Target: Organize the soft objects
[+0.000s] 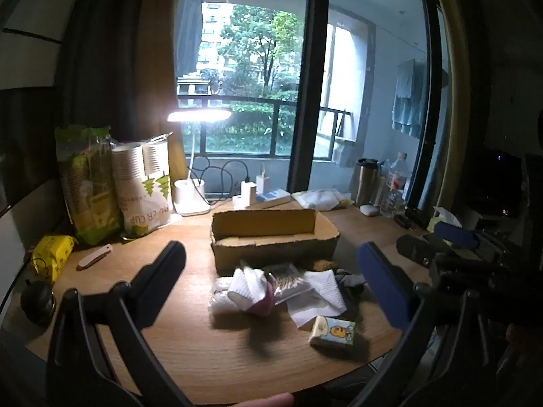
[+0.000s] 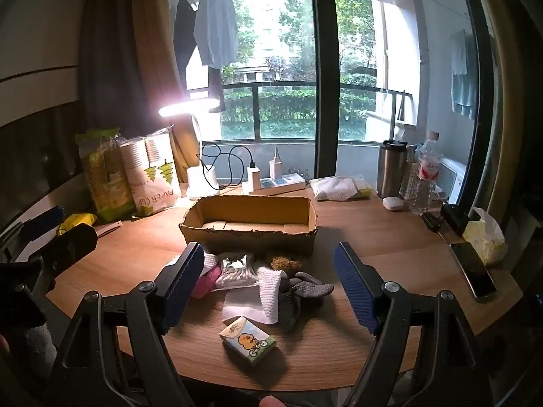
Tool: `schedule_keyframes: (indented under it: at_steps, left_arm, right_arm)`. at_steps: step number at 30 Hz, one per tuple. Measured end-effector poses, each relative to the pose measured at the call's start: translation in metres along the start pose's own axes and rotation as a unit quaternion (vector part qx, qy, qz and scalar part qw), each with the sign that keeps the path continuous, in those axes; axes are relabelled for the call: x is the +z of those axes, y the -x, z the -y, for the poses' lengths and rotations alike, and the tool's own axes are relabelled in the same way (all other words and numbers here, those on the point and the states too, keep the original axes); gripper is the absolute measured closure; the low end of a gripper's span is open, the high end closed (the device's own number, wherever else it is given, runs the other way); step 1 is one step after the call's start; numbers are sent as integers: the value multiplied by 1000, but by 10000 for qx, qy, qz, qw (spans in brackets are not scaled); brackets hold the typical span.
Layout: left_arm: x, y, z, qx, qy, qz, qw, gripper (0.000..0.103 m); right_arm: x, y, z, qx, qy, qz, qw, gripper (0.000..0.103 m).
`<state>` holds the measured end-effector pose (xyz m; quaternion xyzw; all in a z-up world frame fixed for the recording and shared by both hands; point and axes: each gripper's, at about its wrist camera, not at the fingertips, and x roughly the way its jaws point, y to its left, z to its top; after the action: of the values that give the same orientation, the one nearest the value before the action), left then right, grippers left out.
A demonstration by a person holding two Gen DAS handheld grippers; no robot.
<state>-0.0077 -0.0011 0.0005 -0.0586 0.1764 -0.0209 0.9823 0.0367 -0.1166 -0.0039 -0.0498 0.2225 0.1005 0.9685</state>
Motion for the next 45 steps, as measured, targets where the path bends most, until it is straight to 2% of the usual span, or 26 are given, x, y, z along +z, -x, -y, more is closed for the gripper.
schedule_keyframes:
  at_steps: [45]
  left_arm:
    - [1, 3, 1, 112, -73, -56, 9999, 1]
  right_arm:
    - [0, 2, -7, 6, 25, -46, 10000, 22]
